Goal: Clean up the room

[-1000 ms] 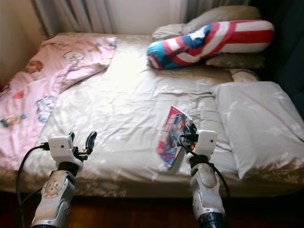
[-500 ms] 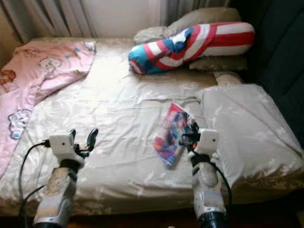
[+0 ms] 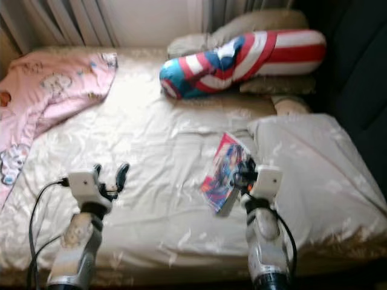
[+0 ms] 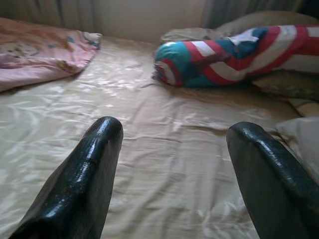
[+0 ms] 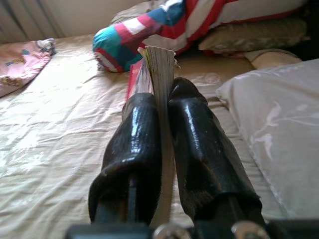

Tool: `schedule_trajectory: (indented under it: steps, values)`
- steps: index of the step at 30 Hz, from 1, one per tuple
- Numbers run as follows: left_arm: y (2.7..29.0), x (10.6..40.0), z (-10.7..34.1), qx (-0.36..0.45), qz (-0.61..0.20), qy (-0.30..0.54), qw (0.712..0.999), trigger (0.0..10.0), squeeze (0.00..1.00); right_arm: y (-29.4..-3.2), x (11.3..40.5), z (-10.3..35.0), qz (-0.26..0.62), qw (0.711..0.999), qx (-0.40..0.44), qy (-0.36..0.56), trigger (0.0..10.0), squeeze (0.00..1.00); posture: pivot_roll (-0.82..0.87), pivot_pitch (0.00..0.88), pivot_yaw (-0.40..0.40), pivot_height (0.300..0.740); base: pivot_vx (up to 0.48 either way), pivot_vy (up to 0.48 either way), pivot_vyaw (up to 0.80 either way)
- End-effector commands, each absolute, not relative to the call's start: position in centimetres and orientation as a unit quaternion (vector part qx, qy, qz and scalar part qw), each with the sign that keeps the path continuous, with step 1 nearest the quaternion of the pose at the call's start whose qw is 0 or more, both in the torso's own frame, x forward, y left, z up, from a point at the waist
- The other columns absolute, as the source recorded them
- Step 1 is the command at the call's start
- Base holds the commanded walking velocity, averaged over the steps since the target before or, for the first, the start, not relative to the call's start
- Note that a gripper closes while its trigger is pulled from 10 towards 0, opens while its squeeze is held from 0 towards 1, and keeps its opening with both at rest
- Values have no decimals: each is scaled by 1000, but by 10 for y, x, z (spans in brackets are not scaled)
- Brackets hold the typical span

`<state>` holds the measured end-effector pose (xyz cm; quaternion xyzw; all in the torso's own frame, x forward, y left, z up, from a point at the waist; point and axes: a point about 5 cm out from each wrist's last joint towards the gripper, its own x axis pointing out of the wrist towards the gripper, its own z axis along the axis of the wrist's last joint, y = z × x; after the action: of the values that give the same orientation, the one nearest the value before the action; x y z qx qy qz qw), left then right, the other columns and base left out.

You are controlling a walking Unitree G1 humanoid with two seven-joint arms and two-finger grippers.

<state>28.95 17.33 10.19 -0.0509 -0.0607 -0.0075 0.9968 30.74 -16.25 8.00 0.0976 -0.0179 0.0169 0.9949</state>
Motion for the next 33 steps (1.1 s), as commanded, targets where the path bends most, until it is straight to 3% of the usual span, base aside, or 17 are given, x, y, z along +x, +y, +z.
schedule_trajectory:
  steps: [1,11,21,33]
  values:
    - [177,286,98,-54,-3,-52,997,10000,0,-164,309,89,15,994,97,-42,10000,0,-52,123,-45,740,0,0,0]
    - [175,287,98,-55,-7,-52,997,10000,0,-164,310,89,15,994,98,-41,10000,0,-53,121,-45,740,0,0,0]
    - [176,286,98,-54,-5,-51,997,10000,0,-163,309,88,18,994,99,-39,10000,0,-51,123,-45,740,256,0,0]
    - [177,287,98,-51,-3,-51,997,10000,0,-162,309,89,20,994,101,-41,10000,0,-52,123,-44,740,0,0,0]
